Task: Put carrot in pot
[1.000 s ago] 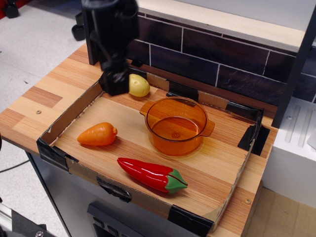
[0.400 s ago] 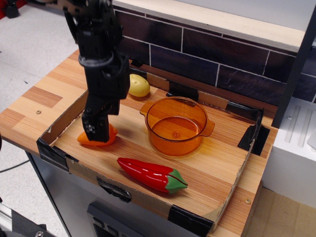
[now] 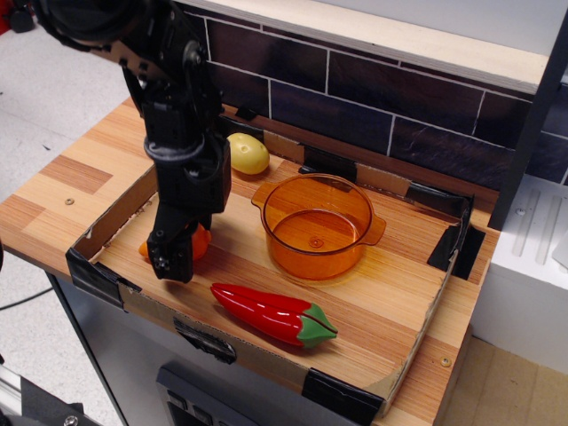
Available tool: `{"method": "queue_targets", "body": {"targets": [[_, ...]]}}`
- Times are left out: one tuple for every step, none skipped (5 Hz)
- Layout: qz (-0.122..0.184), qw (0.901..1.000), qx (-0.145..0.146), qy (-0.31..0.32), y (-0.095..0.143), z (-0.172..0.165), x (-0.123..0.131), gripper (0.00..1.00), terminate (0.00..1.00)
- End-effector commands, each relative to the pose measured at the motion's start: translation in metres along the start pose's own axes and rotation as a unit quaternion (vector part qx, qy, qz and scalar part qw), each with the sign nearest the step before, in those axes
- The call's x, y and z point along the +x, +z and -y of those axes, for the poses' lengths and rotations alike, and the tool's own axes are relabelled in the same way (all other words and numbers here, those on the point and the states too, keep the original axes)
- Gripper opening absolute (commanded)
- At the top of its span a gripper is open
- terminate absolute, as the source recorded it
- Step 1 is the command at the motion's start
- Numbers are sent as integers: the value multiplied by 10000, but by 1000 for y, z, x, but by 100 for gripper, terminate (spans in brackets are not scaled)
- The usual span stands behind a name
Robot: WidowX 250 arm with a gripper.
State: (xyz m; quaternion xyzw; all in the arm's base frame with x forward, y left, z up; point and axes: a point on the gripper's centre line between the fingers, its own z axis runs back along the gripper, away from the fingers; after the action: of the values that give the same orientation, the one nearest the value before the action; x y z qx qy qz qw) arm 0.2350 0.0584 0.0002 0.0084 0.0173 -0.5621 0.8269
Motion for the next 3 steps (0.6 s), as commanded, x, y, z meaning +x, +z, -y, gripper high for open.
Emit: {"method": "queue_targets", "body": {"targets": [[258,9994,154,150,13,-11,-4,0,0],[460,9983,225,261,30,-16,-3,0,0],[865,9944,245,551,71,-23,12,0,0]]}}
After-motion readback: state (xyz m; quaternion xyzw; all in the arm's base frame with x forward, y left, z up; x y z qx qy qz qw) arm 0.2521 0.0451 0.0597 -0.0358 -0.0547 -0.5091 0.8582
